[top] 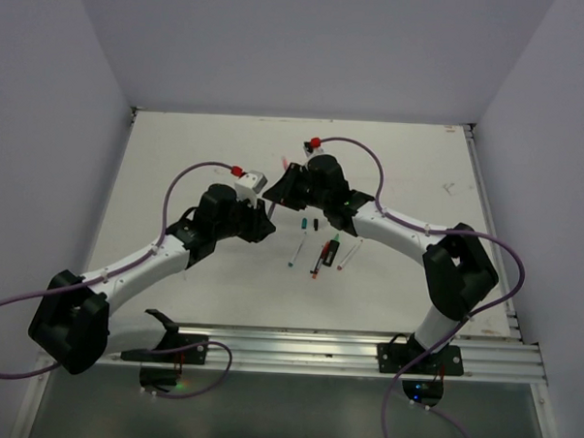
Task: Open the pen caps
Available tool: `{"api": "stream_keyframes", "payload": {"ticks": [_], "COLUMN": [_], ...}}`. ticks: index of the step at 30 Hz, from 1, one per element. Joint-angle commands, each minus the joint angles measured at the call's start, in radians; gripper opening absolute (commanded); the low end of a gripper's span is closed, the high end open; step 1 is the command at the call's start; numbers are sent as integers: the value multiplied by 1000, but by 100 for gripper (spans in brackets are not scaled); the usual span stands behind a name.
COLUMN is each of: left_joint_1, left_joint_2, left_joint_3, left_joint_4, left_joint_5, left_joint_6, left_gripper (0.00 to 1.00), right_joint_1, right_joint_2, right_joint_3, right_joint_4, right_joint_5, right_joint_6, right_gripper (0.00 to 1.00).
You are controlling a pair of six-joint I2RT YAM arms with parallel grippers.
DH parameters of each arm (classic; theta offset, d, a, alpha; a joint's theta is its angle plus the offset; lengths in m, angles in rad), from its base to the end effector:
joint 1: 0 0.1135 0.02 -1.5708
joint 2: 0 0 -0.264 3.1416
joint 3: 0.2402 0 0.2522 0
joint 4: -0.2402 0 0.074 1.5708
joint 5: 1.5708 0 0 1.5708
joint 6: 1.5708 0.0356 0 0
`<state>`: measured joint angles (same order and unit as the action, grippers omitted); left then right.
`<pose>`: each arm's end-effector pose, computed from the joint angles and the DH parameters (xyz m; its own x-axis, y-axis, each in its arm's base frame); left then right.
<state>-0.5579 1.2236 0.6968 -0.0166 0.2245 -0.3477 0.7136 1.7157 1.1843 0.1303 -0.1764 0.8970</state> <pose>0.2207 -0.1471 0.2342 -0.6433 0.0099 -0.7655 0.4878 0.7760 -0.3999 0.2984 0.2666 0.2598 -0.7832 0.3395 -0.5209 -0.2476 0.5981 0.7622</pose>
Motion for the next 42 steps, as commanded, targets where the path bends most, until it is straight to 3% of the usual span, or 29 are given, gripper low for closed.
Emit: {"api": "stream_keyframes", "payload": {"ticks": [1, 3, 6, 19, 42], "left_joint_1": [-2, -2, -2, -4, -5], "left_joint_2": [-4, -12, -21, -36, -22], "left_joint_3": [49, 49, 49, 30, -20], "left_joint_4": [26, 21, 18, -85, -137], "left_joint_5": [33, 41, 62, 193, 220], "left_joint_6": [19, 18, 16, -14, -30], "left_gripper": [26, 12, 0, 0, 0], "right_joint_1": [6, 6, 6, -65, -167], "right_joint_2": [-7, -1, -1, 5, -5], "right_joint_3": [24, 26, 32, 181, 368], "right_joint_4": [43, 49, 54, 92, 141], "right_joint_5": [-28, -28, -25, 94, 265], "right_joint_6": [-17, -17, -15, -50, -200], "right_gripper": [0, 0, 0, 0, 0]}}
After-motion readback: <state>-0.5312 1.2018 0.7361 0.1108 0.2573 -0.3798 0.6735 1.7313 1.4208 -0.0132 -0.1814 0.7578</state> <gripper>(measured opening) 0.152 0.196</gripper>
